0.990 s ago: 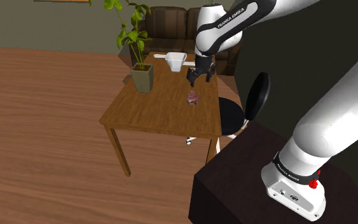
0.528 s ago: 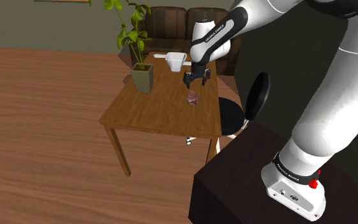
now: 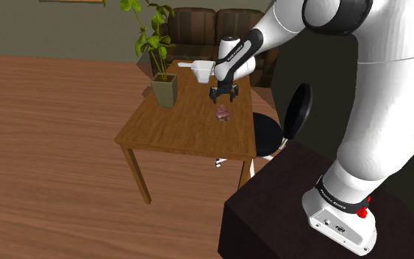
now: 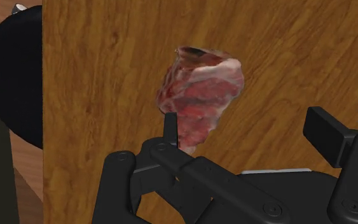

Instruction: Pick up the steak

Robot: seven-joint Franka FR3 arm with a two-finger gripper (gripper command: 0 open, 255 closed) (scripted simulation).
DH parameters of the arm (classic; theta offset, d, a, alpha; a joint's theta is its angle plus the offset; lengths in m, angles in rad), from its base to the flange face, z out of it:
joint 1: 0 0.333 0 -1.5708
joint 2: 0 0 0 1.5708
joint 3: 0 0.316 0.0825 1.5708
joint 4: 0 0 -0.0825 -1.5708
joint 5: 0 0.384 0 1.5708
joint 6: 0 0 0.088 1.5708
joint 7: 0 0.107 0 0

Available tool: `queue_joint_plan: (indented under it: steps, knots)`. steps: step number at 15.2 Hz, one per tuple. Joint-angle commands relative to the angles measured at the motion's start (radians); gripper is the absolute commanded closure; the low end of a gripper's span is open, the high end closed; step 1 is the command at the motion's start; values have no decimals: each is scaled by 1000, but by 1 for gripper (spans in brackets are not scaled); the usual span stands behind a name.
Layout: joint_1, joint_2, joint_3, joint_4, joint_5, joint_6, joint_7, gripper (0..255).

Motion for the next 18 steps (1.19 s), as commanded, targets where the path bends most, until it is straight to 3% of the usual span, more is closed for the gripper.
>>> queue_joint_plan:
  steps: [1,9,18]
  knots:
    - [-6,79,-13,71,3,16,19,0]
    - [-39,369,-53,384,33,23,86,0]
    - [-41,454,-52,418,34,74,92,0]
